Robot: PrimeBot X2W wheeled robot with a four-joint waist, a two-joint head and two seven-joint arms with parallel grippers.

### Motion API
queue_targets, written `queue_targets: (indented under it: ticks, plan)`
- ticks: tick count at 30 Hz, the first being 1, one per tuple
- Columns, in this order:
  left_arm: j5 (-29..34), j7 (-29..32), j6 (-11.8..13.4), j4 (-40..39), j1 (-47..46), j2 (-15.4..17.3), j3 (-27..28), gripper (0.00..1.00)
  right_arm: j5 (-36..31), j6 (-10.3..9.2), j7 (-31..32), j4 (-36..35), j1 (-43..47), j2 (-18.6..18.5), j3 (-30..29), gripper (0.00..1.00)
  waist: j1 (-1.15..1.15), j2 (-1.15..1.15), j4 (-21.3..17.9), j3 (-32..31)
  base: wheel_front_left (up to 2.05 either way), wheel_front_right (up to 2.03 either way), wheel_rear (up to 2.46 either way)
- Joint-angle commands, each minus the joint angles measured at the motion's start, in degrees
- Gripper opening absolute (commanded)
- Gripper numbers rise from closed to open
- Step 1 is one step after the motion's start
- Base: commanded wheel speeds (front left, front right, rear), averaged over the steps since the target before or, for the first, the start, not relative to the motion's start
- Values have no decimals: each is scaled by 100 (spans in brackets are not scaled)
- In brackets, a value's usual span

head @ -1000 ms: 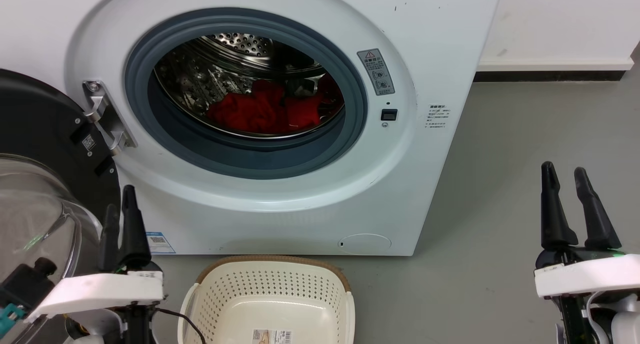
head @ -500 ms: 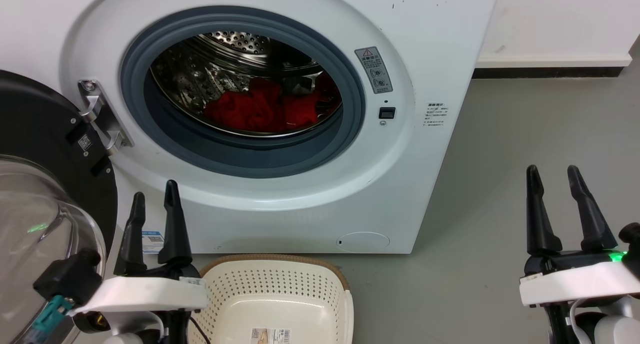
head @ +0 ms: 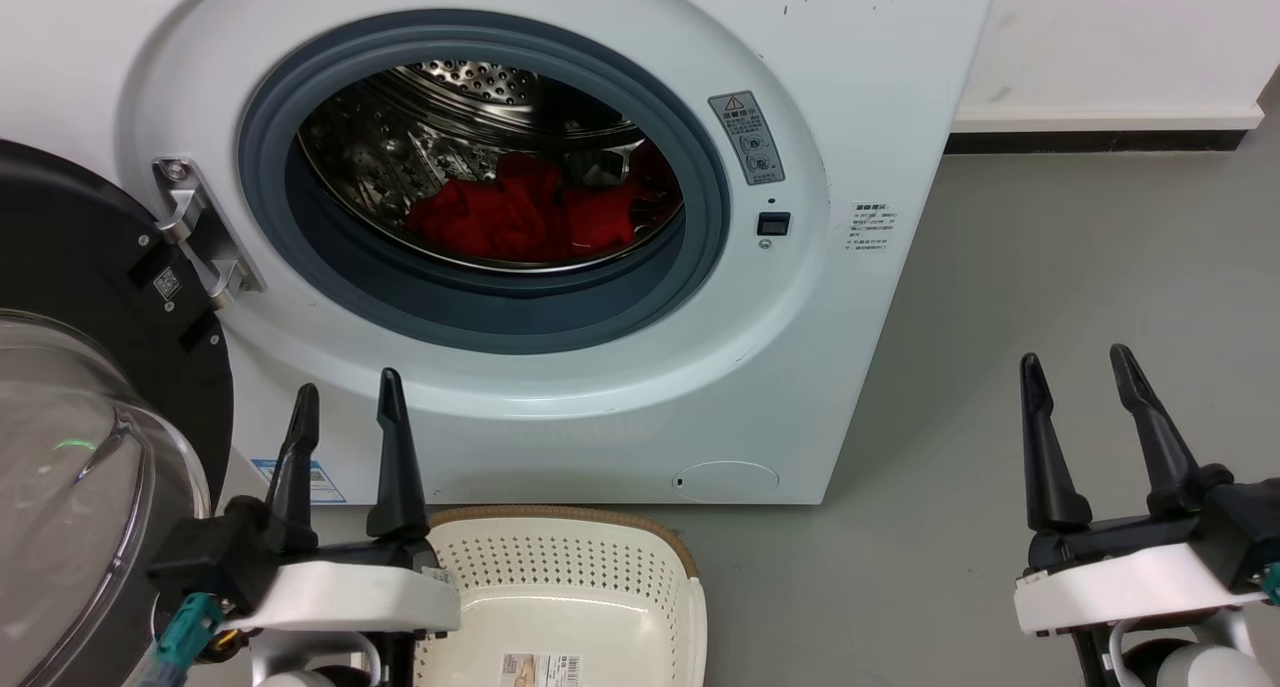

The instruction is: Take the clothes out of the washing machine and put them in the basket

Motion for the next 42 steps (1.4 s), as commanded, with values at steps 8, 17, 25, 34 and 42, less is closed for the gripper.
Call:
queue_targets:
  ticks: [8, 17, 25, 34, 42]
  plan:
    - [566, -144, 296, 77, 46, 230, -392, 100, -581, -1, -157, -4, 93, -23, 71, 100, 0, 0, -20, 14, 0, 0, 0]
    - [994, -242, 669, 120, 57, 409, -734, 100, -1097, -1, -252, -1, 122, -23, 153, 100, 0, 0, -44, 35, 0, 0, 0]
    - [1239, -330, 901, 294, 88, 488, -906, 100, -1304, -1, -350, 25, 188, -22, 144, 100, 0, 0, -51, 50, 0, 0, 0]
    - [1360, -428, 690, 453, 212, 284, -669, 100, -1286, -2, -448, 226, 269, -19, 132, 100, 0, 0, -54, 53, 0, 0, 0]
    - [1677, -511, 307, 683, 296, 104, -448, 100, -1104, -3, -523, 600, 320, -17, 15, 100, 0, 0, -58, 37, 0, 0, 0]
